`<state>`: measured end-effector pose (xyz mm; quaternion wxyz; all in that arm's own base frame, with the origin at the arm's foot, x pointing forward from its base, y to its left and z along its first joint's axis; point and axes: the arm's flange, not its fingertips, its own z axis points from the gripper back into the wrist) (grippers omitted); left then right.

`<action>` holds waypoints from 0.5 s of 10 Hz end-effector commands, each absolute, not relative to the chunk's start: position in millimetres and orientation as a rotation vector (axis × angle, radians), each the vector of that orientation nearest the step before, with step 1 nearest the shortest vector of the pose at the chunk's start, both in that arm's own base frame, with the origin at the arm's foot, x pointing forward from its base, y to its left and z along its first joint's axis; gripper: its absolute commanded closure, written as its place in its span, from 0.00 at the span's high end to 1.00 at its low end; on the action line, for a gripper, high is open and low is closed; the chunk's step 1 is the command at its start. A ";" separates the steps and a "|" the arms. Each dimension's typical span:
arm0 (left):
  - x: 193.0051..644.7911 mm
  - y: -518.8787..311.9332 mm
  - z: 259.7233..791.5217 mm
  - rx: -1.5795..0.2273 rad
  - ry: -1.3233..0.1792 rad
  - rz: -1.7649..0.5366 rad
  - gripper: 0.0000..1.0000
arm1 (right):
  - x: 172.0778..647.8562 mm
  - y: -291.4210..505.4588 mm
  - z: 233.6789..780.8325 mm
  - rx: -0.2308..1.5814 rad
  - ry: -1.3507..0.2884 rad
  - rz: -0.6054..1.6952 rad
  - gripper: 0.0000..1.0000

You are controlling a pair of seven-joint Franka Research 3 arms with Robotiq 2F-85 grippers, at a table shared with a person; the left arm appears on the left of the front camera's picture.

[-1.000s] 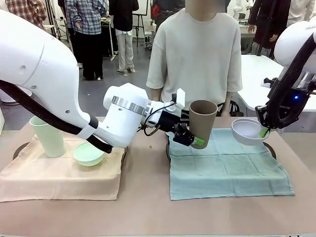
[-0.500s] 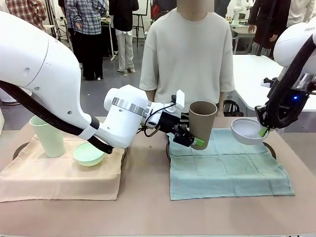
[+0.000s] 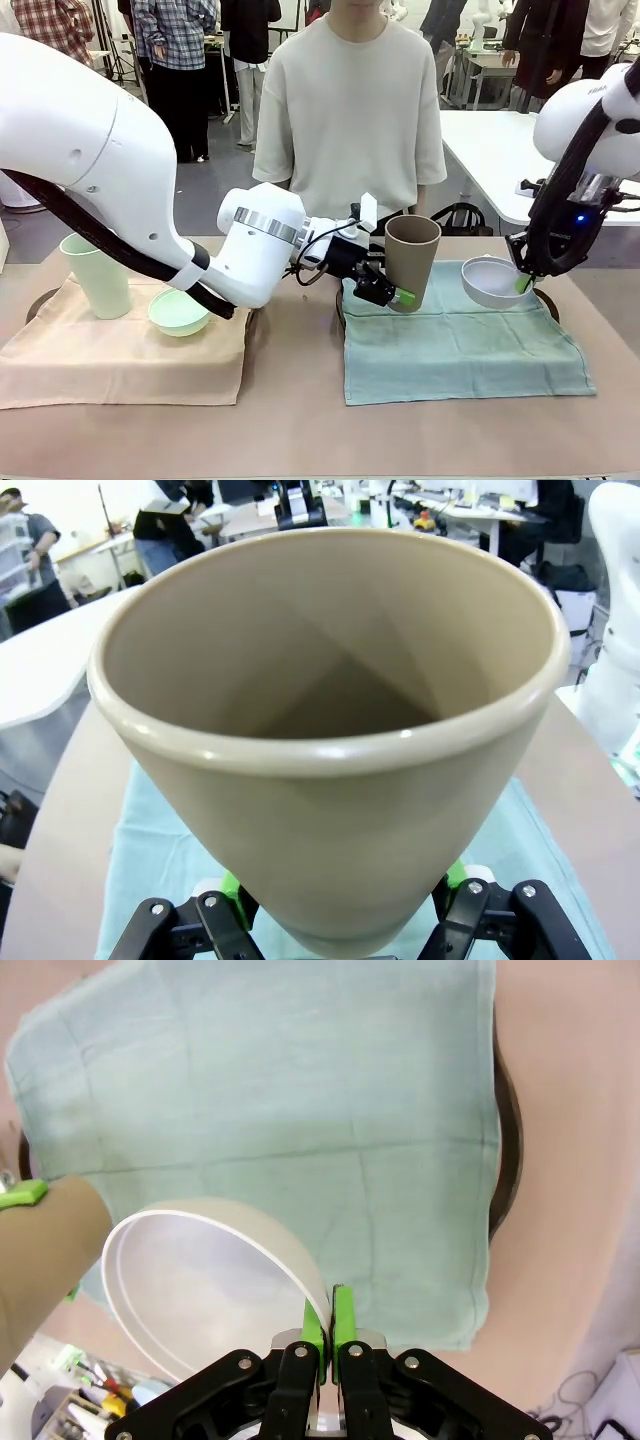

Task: Set up a tray with a mat and arrange the tableware.
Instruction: Place the Picnic Bowl and Reusable plastic cup back onto the Handle tray in front of the human's position.

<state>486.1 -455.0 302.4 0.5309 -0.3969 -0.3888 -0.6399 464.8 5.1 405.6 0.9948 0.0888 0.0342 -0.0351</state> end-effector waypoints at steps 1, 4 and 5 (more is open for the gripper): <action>494.9 -463.7 296.5 -0.907 -0.964 -1.557 0.81 | 469.3 5.4 391.3 0.186 0.016 -0.051 0.04; 503.2 -465.8 283.1 -0.888 -0.978 -1.576 0.81 | 479.6 5.3 367.5 0.157 -0.010 -0.040 0.04; 504.9 -466.0 278.9 -0.879 -0.999 -1.582 0.81 | 479.9 4.9 363.0 0.153 -0.002 -0.039 0.04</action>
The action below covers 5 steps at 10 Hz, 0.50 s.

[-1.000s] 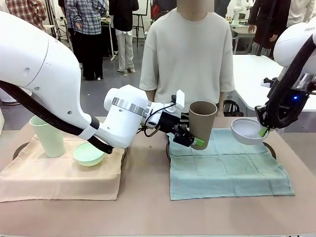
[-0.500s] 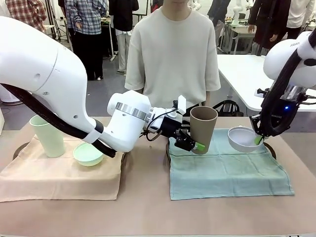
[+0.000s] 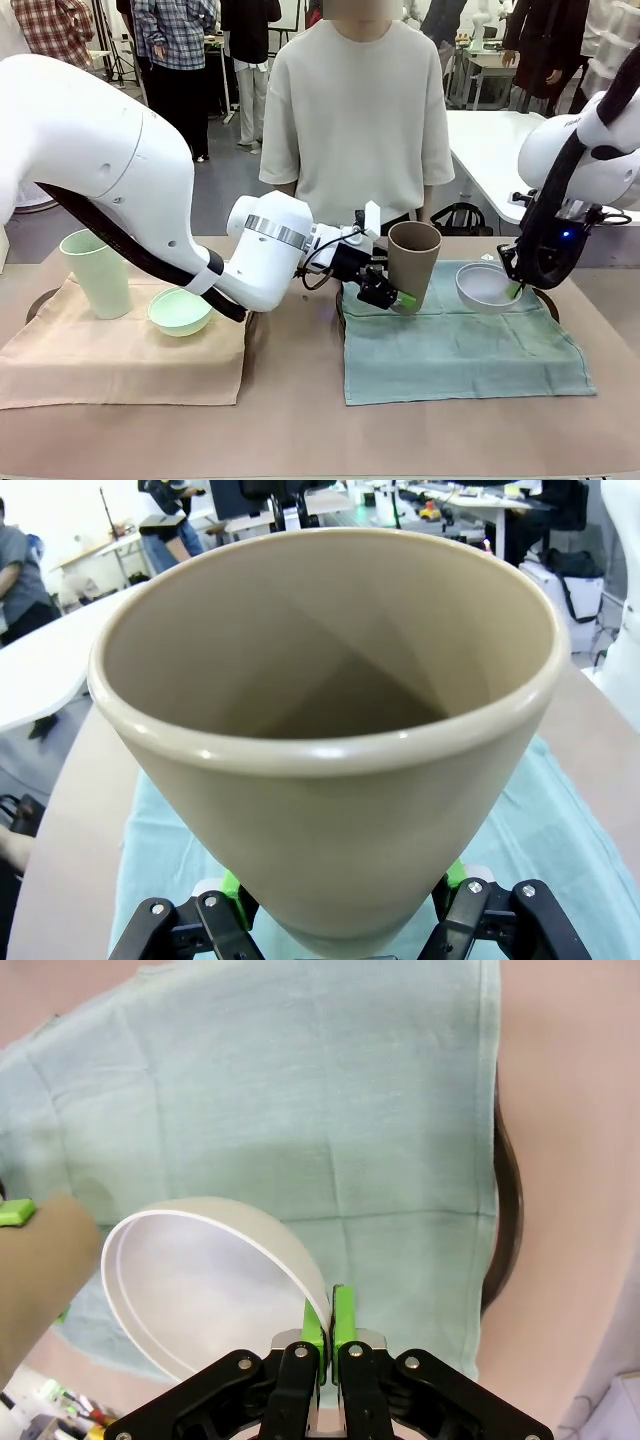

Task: Set up a tray with a mat and arrange the tableware.
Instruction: Place the Picnic Bowl and Reusable plastic cup back onto the Handle tray in front of the human's position.

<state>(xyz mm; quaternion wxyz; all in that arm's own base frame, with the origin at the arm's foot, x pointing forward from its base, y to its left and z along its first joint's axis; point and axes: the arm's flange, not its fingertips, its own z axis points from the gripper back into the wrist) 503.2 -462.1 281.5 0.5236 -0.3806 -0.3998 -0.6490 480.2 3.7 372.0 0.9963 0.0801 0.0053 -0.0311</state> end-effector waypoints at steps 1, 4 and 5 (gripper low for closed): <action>508.9 -465.9 274.4 -0.876 -1.016 -1.588 0.81 | 481.1 4.9 359.0 0.149 -0.001 -0.037 0.04; 518.3 -464.5 265.2 -0.867 -1.029 -1.588 0.81 | 484.4 4.7 347.1 0.144 0.013 -0.035 0.04; 522.1 -464.4 260.9 -0.872 -1.026 -1.583 0.81 | 485.9 3.0 346.3 0.141 0.015 -0.036 0.04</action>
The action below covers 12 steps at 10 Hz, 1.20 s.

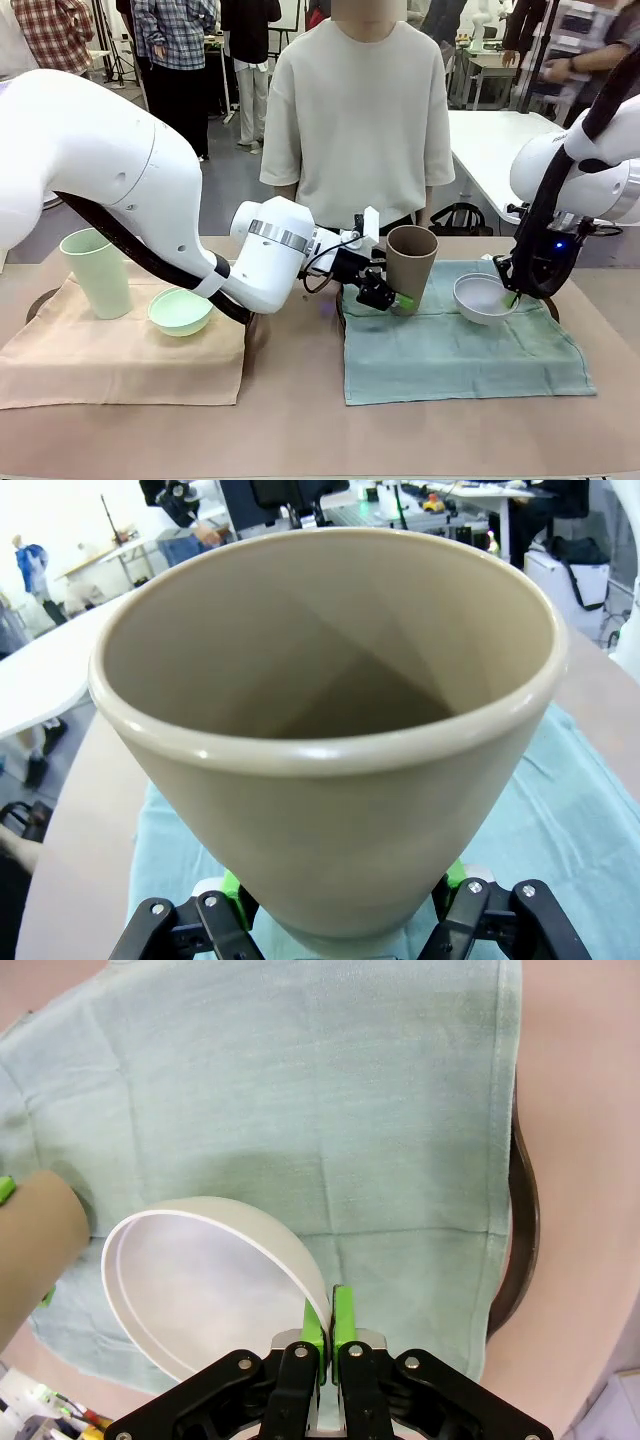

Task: Set up a tray with a mat and arrange the tableware.
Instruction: Place the Picnic Bowl and Reusable plastic cup back onto the Handle tray in front of the human's position.

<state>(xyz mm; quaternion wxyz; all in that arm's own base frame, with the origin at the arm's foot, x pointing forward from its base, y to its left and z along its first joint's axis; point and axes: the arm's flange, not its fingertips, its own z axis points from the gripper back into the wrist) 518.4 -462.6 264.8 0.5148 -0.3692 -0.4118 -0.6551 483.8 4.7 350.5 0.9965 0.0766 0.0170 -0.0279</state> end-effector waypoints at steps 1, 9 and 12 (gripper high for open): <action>522.4 -464.6 258.8 -0.878 -1.017 -1.579 0.81 | 485.9 2.1 345.3 0.140 0.023 -0.034 0.04; 522.2 -451.4 270.7 -0.912 -0.825 -1.427 1.00 | 479.8 -5.4 367.5 0.144 0.043 -0.043 1.00; 506.6 -430.0 301.1 -0.814 -0.626 -1.358 1.00 | 463.9 -18.0 404.1 0.180 0.015 -0.019 0.47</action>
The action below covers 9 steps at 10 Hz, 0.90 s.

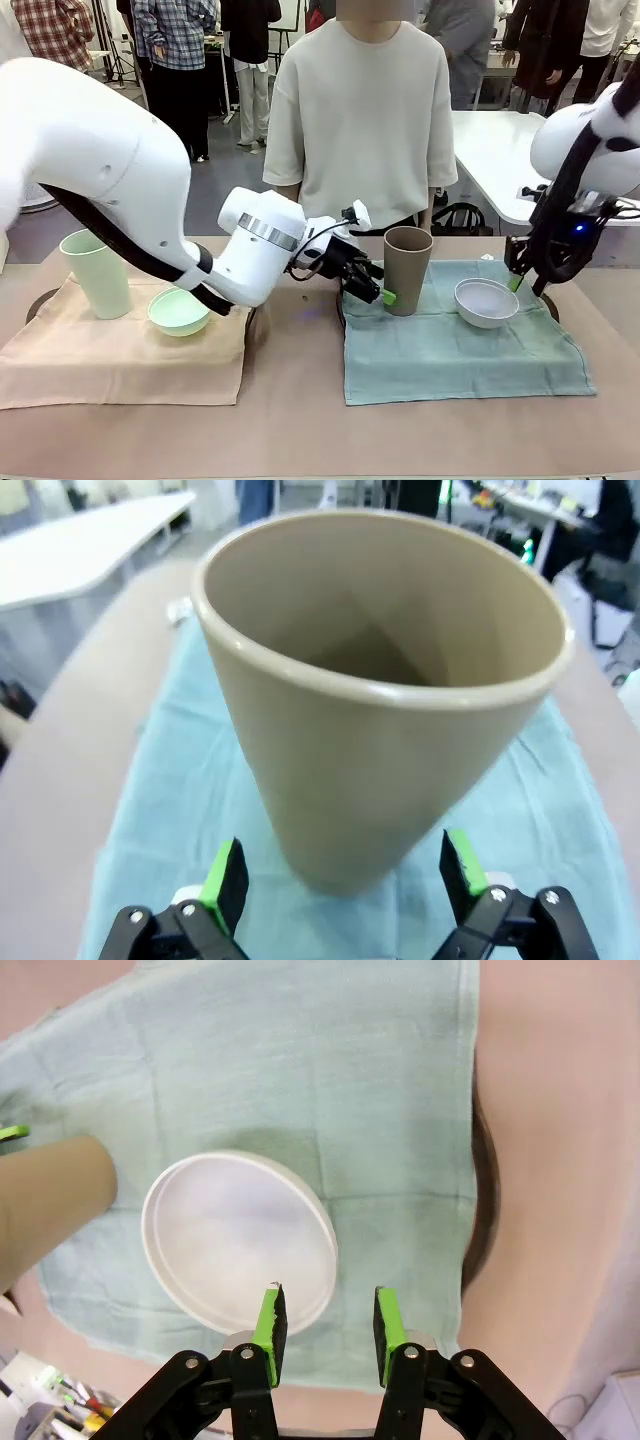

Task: Set up a tray with a mat and arrange the tableware.
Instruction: Place the Picnic Bowl and Reusable plastic cup back onto the Handle tray in front of the human's position.

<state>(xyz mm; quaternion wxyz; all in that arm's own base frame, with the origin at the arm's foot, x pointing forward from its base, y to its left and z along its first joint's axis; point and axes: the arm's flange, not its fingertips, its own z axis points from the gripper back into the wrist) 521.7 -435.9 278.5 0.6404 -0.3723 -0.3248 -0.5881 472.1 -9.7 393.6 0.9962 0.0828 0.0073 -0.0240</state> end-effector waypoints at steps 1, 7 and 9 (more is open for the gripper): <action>495.6 -421.3 317.4 -0.749 -0.519 -1.405 1.00 | 458.2 -23.0 417.0 0.198 0.005 -0.014 0.47; 426.2 -338.3 458.8 -0.283 -0.242 -1.227 1.00 | 405.2 -3.8 499.7 0.169 -0.063 0.105 0.47; 418.1 -310.4 506.2 -0.192 -0.218 -1.081 1.00 | 398.2 9.0 507.1 0.120 -0.063 0.084 0.47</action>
